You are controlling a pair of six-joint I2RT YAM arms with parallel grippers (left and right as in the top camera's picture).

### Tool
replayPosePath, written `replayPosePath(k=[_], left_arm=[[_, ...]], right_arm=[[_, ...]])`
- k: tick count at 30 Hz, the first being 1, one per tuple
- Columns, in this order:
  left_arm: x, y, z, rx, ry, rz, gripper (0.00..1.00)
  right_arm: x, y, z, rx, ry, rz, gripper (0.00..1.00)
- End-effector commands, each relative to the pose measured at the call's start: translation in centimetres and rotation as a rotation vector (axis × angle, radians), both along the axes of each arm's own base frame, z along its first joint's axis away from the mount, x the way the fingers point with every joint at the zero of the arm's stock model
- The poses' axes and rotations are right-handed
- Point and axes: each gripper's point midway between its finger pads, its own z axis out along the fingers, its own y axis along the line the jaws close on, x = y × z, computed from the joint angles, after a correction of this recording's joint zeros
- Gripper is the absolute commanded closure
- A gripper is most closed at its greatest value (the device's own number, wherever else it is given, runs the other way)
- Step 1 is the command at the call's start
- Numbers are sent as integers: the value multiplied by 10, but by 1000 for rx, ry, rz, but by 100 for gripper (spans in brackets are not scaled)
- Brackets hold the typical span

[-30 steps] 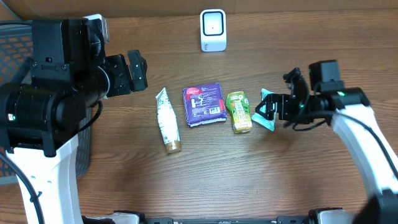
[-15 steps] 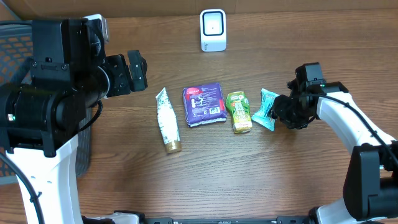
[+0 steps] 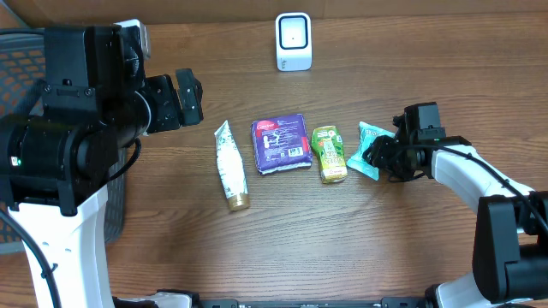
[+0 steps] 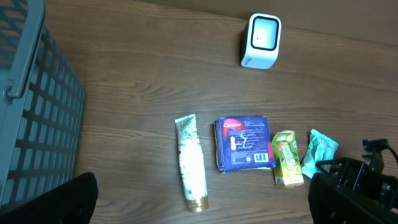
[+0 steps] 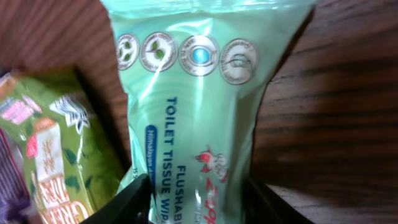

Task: Scan the item barcode
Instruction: 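Reach the right gripper to the wipes pack and grasp it, then lift the wipes pack and move it rightward, turning it over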

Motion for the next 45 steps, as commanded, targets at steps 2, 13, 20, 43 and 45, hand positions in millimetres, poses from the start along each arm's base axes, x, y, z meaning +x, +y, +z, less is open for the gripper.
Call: replayPosePath(k=[2,13,20,43,45], left_arm=[[2,3,1,17,-5,0,0],[2,3,1,17,-5,0,0],[2,3,1,17,-5,0,0],[2,3,1,17,-5,0,0],[2,3,1,17,-5,0,0]], right_arm=[[-1,2,-10,11,27,-32,66],[-9,-5,9,-11,62,-36,96],[-6,-56,75,-368,-8,-81,96],[-31,-68,44,-1034,188,120,96],[-27,-58,46,-1010,166,128,96]])
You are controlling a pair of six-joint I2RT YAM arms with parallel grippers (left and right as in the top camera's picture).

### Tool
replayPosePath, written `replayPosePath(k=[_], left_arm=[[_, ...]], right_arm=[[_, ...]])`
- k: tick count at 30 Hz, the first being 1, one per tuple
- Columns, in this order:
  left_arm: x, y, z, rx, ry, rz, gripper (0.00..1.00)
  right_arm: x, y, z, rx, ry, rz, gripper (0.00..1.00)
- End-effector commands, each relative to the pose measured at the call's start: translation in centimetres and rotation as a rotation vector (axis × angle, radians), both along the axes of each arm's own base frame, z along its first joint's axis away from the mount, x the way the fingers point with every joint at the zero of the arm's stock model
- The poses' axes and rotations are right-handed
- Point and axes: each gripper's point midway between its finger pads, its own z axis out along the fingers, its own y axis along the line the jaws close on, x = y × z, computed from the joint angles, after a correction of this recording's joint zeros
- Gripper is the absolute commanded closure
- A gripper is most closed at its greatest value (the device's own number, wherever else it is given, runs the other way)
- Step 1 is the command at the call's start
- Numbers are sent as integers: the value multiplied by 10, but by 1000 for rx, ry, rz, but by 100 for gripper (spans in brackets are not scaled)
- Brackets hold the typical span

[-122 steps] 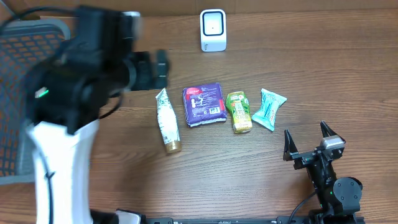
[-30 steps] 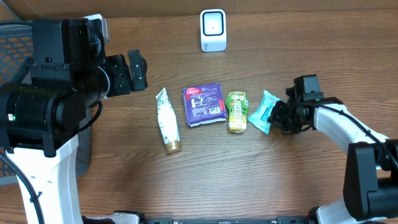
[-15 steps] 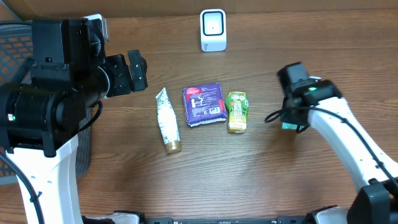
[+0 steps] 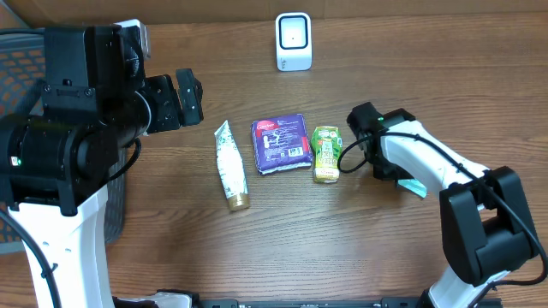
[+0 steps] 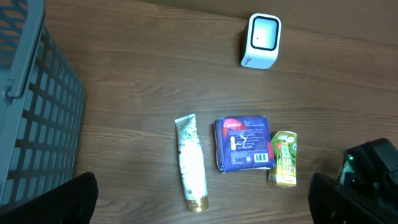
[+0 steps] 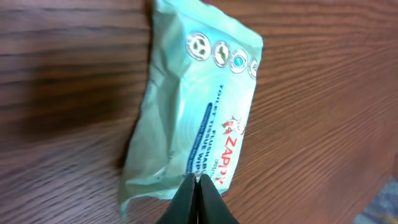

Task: Scan the item barcode
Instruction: 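Lift the wipes pack and move it rightward, turning it over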

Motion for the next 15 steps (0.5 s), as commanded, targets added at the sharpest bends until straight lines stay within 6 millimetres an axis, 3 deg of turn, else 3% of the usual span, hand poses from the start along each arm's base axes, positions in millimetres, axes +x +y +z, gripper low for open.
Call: replayPosePath(k=[1,2,6,8,9,12,15], left_arm=[[2,3,1,17,-5,0,0],[2,3,1,17,-5,0,0],[2,3,1,17,-5,0,0],[2,3,1,17,-5,0,0],[2,3,1,16,-5,0,0],[2,3,1,17,-5,0,0],[2,3,1,17,-5,0,0]], right_arm=[[16,19,14,42,-74,20,96],[19,25,16,76,-78,12,95],[31,49,26,303,-63,-26,56],[33,71,27,483,-6,15,29],[32,81,25,565,23,40,22],[27,89,17,672,69,72,20],[20,80,1,669,80,40,31]])
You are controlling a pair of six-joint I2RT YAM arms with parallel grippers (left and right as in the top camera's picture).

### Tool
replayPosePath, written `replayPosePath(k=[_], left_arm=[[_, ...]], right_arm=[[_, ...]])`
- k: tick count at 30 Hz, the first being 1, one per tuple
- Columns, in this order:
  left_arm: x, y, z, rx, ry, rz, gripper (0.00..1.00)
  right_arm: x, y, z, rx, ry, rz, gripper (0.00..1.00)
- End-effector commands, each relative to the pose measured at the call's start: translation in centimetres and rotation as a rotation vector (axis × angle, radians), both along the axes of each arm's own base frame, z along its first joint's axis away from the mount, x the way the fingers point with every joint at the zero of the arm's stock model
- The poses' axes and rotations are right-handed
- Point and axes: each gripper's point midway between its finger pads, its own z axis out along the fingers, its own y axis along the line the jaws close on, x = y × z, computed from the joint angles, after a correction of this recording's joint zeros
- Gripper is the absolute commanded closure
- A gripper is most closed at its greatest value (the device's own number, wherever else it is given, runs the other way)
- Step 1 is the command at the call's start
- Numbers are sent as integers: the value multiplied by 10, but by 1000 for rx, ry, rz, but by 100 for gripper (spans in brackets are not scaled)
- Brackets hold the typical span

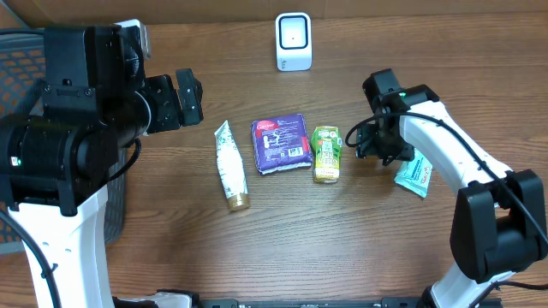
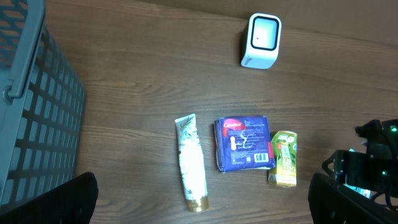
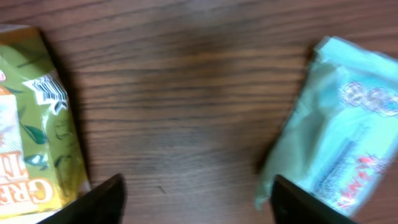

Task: Scan the item barcode
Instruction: 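Lift the wipes pack and move it rightward, turning it over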

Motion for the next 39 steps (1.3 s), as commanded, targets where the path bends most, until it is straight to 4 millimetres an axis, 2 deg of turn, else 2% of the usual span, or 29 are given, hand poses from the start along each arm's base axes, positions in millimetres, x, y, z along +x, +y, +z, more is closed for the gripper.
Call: replayPosePath(k=[1,4,9,12,17,19,21,24,27,29,33,39], left_arm=[[2,3,1,17,-5,0,0],[2,3,1,17,-5,0,0],[2,3,1,17,-5,-1,0],[2,3,1,17,-5,-1,0],[2,3,1,17,-5,-1,0],[2,3,1,17,-5,-1,1],[2,3,1,17,-5,-1,0],[2,3,1,17,-5,-1,0],[2,3,1,17,-5,-1,1],[2,3,1,17,-5,-1,0],[2,3,1,17,-5,-1,0],[2,3,1,17,-5,-1,0]], right_arm=[[-20,10,-13,115,67,27,35],[-32,7,-28,168,106,0,44],[-38,-16,-41,164,124,-70,55],[-35,-42,-42,116,121,-131,58],[-36,-101,-42,-17,110,-308,59],[-32,-110,-42,6,97,-340,60],[-28,-108,-40,59,87,-329,61],[-16,-89,-31,185,64,-264,60],[-2,-64,-5,342,12,-179,60],[5,-63,11,375,-25,-181,60],[11,-86,36,395,-107,-222,60],[-3,-151,32,422,-146,-346,58]])
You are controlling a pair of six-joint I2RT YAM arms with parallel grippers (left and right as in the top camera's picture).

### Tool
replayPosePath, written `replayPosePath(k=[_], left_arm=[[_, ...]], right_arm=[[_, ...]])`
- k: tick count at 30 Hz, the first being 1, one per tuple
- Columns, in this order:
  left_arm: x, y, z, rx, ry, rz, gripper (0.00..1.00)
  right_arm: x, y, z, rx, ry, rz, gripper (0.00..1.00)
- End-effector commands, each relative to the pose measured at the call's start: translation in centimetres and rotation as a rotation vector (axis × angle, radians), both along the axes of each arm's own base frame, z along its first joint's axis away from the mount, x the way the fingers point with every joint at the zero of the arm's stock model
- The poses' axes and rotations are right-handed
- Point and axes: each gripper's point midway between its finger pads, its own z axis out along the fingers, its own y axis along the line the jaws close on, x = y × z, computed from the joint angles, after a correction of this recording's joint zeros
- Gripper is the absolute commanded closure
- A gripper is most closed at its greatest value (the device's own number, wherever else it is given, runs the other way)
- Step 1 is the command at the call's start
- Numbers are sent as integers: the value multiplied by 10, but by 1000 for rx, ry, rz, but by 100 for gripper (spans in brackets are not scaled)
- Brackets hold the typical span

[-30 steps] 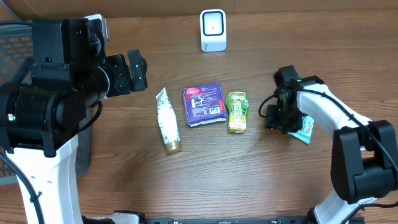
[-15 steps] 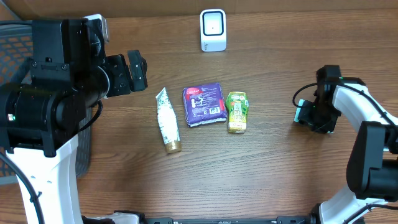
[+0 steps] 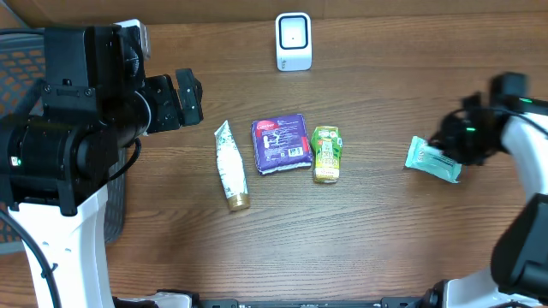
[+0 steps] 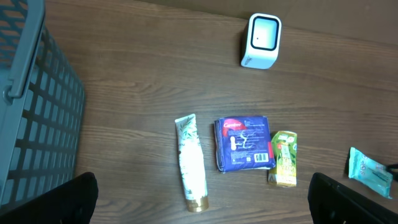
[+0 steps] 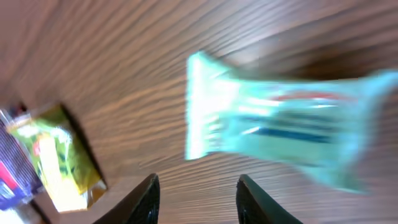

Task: Scan the item barcode
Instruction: 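Lift the wipes pack and move it rightward, turning it over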

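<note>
A white barcode scanner (image 3: 294, 41) stands at the table's far edge, also seen from the left wrist as the scanner (image 4: 262, 41). The teal wipes pack (image 3: 432, 160) lies on the wood at the right, blurred as the pack (image 5: 280, 127) in the right wrist view. My right gripper (image 5: 199, 199) is open just right of it, fingers bare, shown overhead as the right gripper (image 3: 462, 144). In a row at centre lie a white tube (image 3: 229, 164), a purple pack (image 3: 282, 143) and a green carton (image 3: 327, 153). High at the left, my left gripper (image 4: 202, 202) is wide open and holds nothing.
A grey mesh basket (image 4: 25, 112) stands at the left edge, partly under the left arm (image 3: 77, 128). The green carton (image 5: 62, 162) shows at the left of the right wrist view. Bare wood lies between the carton and the wipes pack.
The right gripper was open between the green carton and the wipes pack; now it is at the far right, beyond the pack. The pack lies a little further right and turned. The left arm is unchanged.
First the wipes pack lay right beside the green carton with the right gripper's open fingers around it. Then the fingers were shut at the pack's edge, and the pack was away from the carton. Later the gripper was open beside it, and now the pack lies further right.
</note>
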Motion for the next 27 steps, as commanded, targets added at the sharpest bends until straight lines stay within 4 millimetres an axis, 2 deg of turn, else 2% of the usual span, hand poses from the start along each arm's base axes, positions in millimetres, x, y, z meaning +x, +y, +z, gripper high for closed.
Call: replayPosePath(k=[1,3,6,9,18,27], left_arm=[[2,3,1,17,-5,-1,1],[2,3,1,17,-5,-1,0],[2,3,1,17,-5,-1,0],[2,3,1,17,-5,-1,0],[2,3,1,17,-5,-1,0],[2,3,1,17,-5,-1,0]], right_arm=[[-7,-27,1,38,-46,-27,57],[-11,-42,-7,61,-71,-80,53],[-16,-56,-17,78,-92,-131,53],[-24,-62,-29,81,-95,-153,52],[-34,-44,-61,139,-144,-136,51],[-39,-39,-86,160,-149,-191,51]])
